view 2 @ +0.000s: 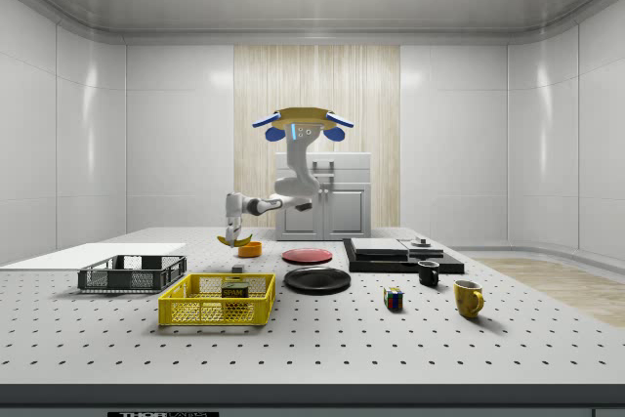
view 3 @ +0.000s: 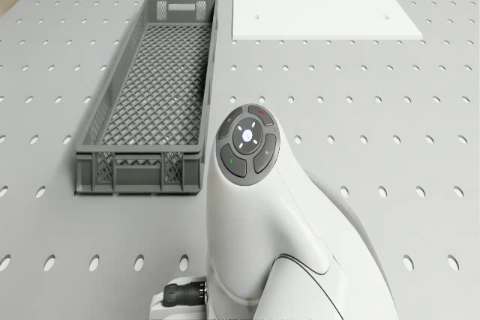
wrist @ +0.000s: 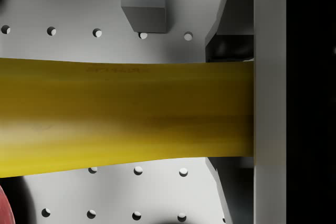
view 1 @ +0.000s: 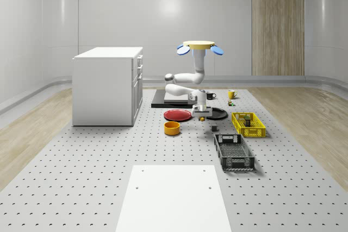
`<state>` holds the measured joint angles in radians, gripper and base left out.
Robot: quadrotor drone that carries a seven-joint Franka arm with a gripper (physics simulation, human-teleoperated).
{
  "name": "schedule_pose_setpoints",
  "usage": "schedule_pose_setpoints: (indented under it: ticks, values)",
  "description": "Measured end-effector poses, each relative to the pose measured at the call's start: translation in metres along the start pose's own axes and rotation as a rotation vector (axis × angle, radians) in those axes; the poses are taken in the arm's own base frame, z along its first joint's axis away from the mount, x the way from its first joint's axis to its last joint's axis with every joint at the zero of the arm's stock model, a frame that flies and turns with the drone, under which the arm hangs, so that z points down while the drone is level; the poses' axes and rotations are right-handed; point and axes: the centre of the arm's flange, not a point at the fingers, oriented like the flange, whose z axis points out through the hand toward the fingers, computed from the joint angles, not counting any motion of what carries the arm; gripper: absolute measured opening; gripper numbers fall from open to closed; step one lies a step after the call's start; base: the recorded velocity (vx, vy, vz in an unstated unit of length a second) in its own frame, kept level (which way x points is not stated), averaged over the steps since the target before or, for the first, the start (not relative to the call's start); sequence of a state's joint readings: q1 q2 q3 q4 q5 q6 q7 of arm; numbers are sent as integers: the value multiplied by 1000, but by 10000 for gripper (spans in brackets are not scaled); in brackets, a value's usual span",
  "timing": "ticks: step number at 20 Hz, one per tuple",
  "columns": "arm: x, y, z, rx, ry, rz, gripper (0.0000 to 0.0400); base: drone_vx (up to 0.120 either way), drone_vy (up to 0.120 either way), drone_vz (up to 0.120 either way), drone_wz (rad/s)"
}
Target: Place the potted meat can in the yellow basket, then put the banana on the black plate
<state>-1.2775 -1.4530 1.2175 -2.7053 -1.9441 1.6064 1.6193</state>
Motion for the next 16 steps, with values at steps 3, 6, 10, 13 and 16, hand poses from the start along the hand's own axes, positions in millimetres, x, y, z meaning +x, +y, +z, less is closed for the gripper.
schedule_pose_setpoints:
  ticks: [3,6,10,13,16]
  values:
    - [0,0,-1,0,0,-1,189,-120,120,0,0]
    - [0,0,-1,0,0,-1,189,-120,120,0,0]
    - [0,0,-1,0,0,-1,189,-120,120,0,0]
    - [0,0,-1,0,0,-1,189,-120,120,0,0]
    - [0,0,-1,0,0,-1,189,-120,120,0,0]
